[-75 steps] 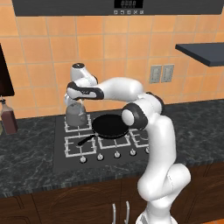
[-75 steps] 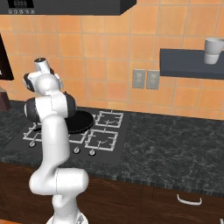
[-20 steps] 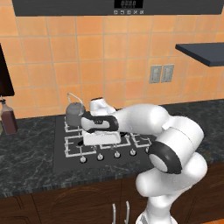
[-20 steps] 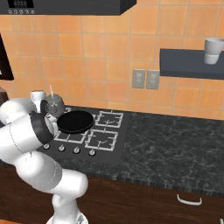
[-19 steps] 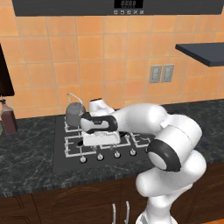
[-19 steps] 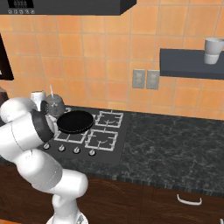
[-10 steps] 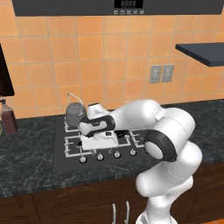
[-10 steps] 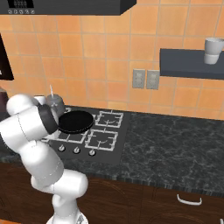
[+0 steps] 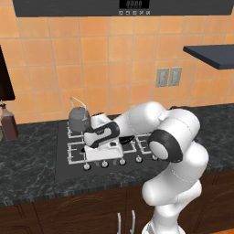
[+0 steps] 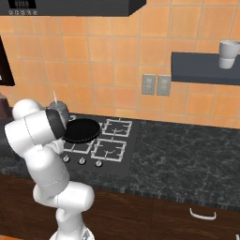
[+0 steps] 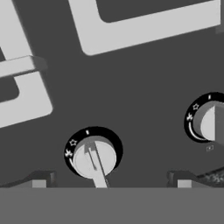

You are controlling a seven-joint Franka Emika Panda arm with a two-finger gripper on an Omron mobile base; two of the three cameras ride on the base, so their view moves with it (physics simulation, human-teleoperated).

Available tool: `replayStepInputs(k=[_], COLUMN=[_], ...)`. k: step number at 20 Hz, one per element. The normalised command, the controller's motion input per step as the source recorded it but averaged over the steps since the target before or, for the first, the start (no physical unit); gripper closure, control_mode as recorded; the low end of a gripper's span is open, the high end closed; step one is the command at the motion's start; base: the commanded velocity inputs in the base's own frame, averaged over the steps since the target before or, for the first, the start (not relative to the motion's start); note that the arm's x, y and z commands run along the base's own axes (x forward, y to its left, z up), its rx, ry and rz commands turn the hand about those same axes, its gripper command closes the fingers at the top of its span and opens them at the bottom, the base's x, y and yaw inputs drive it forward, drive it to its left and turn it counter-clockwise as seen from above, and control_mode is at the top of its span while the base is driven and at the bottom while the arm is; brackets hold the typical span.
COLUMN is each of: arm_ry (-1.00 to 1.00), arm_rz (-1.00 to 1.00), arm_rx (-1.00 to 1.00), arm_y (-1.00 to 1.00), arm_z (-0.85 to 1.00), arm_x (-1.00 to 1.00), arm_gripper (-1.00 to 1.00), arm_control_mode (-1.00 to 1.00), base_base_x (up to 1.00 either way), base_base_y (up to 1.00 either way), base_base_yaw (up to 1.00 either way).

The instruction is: Pick the kettle from the counter and place it on a stove burner. Then turn the burner on.

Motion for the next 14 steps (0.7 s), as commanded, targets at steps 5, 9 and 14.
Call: replayStepInputs(k=[5,9,14], arm_ry=[0.00,0.00,0.00], arm_rz=[0.00,0.00,0.00], arm_rx=[0.00,0.00,0.00], arm_y=[0.00,0.00,0.00], arm_z=[-0.13,-0.01,0.00], arm_x=[0.12,0.15,0.02], arm_gripper=[-1.00,-1.00,-1.00], arm_control_mode=[-1.00,-1.00,-1.00], base_base_x=[0.00,0.00,0.00], base_base_y=[0.00,0.00,0.00], base_base_yaw=[0.00,0.00,0.00])
